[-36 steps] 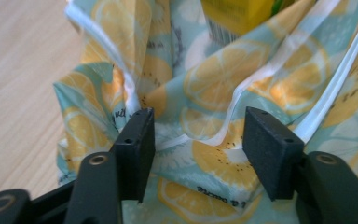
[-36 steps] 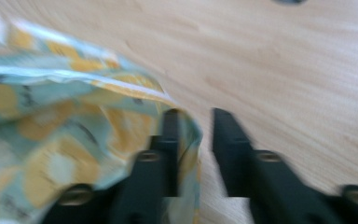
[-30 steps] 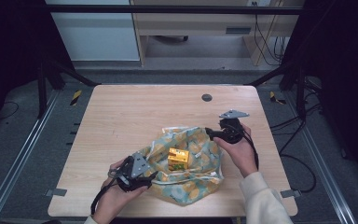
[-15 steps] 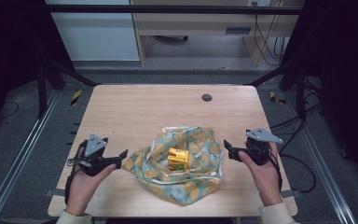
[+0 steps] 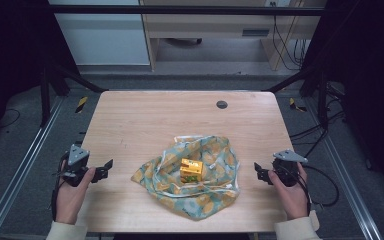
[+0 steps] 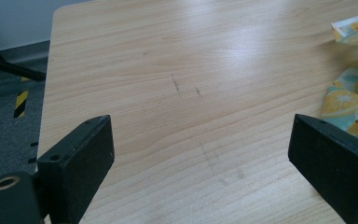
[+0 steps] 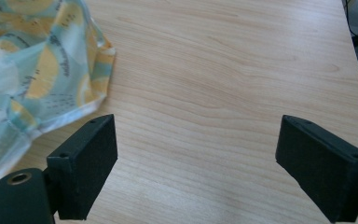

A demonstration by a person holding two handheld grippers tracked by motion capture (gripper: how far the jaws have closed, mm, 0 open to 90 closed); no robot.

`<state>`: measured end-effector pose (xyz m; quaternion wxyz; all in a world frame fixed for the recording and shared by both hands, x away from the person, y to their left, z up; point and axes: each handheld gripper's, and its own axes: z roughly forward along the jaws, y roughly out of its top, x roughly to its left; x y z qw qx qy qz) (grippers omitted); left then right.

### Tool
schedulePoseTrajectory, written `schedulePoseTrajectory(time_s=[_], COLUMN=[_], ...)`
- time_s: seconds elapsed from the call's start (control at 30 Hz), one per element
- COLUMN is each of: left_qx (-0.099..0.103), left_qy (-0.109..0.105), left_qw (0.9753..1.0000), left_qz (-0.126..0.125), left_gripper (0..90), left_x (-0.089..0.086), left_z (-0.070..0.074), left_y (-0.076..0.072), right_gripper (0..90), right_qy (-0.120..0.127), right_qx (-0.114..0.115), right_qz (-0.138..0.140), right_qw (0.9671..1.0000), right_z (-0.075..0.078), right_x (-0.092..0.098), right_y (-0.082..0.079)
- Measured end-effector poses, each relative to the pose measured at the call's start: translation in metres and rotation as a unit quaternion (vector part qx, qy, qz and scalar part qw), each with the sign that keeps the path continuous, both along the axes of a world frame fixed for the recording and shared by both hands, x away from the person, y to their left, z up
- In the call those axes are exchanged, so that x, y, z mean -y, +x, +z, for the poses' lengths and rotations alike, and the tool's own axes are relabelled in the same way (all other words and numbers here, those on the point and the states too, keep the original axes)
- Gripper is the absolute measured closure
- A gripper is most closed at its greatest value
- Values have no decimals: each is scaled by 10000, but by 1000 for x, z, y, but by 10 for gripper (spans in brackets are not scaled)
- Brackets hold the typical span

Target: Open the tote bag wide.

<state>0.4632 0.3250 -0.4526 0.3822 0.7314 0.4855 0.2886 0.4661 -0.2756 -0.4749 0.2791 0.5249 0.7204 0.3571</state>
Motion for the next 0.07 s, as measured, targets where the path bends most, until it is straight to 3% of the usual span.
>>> schedulePoseTrajectory(time_s=[0.07], left_qx=[-46], left_qy=[117], left_qw=[9999], left_qz=[-64], left_gripper=[69], left_x=[2], left_z=[-2], left_y=[1], right_gripper=[131], right_qy=[-71], right_qx=[-39], right_qz=[-35], right_qw=[10000], right_z=[-2], right_x=[3], right_y=[0])
